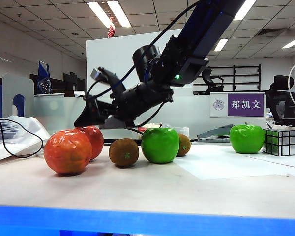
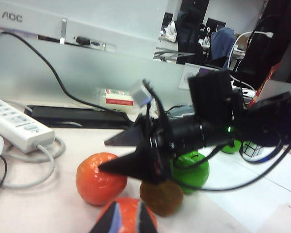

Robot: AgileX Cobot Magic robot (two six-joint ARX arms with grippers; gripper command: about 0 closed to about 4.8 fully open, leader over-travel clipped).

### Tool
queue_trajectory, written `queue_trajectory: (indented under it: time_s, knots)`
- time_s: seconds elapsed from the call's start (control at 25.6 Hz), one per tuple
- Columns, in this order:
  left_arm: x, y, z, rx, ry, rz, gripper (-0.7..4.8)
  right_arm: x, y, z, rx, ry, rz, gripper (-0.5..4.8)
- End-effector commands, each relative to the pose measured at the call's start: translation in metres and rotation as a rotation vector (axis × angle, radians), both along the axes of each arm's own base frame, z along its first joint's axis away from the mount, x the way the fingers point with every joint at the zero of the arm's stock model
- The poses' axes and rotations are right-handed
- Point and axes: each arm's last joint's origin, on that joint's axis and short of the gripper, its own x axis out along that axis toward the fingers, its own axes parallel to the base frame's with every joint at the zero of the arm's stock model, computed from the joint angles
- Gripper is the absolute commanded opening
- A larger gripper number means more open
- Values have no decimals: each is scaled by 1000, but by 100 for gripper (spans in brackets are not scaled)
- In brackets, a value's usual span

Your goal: Put the same fruits together.

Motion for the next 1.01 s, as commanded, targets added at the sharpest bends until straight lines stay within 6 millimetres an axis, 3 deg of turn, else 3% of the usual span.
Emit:
queue_trajectory:
  time_s: [0.04,0.12,0.27,0.35,0.47,0.55,0.7,0.86,1.01]
  knots:
    - [0,-3,0,27,-2,-78,92,-2,0,27,58,-62,12,479]
    - [2,-6,0,30,-13,-108,94,-4,-1,40,96,-74,21,479]
    - [7,-27,-4,101,-37,-248,193,-7,-9,69,121,-118,8,479]
    - [13,-44,-7,173,-37,-284,208,-6,-22,84,119,-121,-14,479]
    - [37,-83,-6,347,13,-333,389,-2,-53,102,85,-82,-71,479]
    - [60,-107,-6,398,66,-355,479,0,-75,110,50,-47,-104,479]
    - [103,-136,-10,432,147,-333,479,-9,-119,129,-100,-38,-119,479]
    - [118,-144,-3,525,65,-283,479,-14,-159,147,-96,4,-164,479]
    - [131,-152,0,638,0,-266,479,-25,-172,158,-92,49,-142,479]
